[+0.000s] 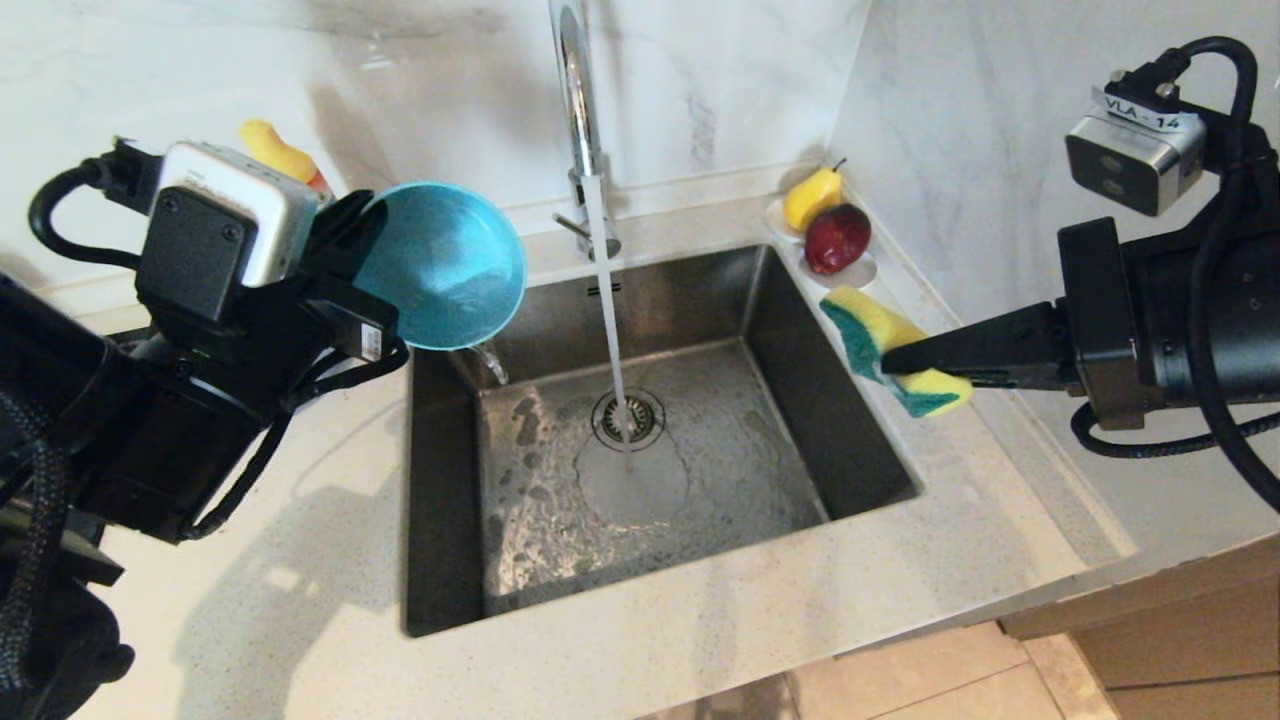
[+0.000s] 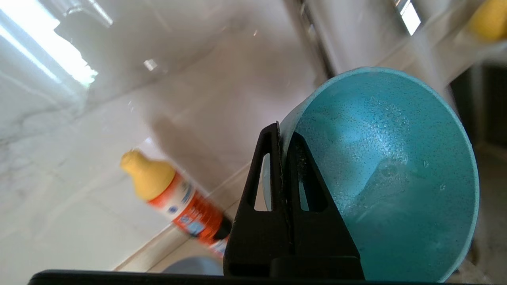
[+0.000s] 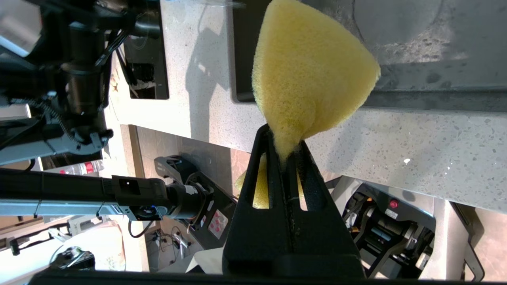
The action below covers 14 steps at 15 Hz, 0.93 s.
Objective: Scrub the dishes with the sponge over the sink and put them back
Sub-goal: Rinse the bowl
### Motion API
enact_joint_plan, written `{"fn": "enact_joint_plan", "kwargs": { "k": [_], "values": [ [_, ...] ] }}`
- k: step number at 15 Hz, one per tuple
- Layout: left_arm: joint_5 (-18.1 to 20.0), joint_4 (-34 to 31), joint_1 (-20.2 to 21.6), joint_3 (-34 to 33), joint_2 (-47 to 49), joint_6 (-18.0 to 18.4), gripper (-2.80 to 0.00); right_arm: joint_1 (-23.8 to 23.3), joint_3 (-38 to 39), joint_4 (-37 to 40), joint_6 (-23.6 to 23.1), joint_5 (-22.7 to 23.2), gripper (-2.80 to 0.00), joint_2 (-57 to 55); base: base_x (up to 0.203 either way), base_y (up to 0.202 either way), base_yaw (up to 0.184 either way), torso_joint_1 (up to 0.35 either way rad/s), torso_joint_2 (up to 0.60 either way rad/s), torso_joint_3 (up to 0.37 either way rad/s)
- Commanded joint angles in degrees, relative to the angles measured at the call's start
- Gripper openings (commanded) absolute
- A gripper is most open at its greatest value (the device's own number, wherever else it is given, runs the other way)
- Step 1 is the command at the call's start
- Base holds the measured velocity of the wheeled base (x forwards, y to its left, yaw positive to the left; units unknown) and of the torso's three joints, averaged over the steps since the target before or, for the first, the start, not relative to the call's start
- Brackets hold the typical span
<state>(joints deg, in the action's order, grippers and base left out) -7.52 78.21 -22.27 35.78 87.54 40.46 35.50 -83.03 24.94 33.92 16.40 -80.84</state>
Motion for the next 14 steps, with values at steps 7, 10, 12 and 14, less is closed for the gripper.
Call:
{"fn": "enact_joint_plan", "kwargs": {
  "k": [7, 10, 12, 14],
  "values": [
    [-0.5, 0.5, 4.6, 0.4, 4.6, 3.8, -2.8, -0.3, 0.2, 0.2, 0.2, 0.1, -2.8, -0.2, 0.0, 0.0, 0.0, 0.0, 0.0, 0.0],
    [-0.6, 0.4, 5.1, 0.4, 5.2, 6.4, -2.8, -0.3, 0.1, 0.1, 0.2, 0.1, -2.8, -0.5, 0.0, 0.0, 0.0, 0.0, 0.0, 0.0],
    [-0.6, 0.4, 5.1, 0.4, 5.2, 6.4, -2.8, -0.3, 0.1, 0.1, 0.2, 0.1, -2.8, -0.5, 0.0, 0.0, 0.0, 0.0, 0.0, 0.0],
    [-1.2, -0.7, 5.3, 1.7, 5.8, 8.5, -2.8, -0.3, 0.1, 0.2, 0.2, 0.1, -2.8, -0.4, 0.0, 0.0, 0.0, 0.0, 0.0, 0.0]
  ]
}}
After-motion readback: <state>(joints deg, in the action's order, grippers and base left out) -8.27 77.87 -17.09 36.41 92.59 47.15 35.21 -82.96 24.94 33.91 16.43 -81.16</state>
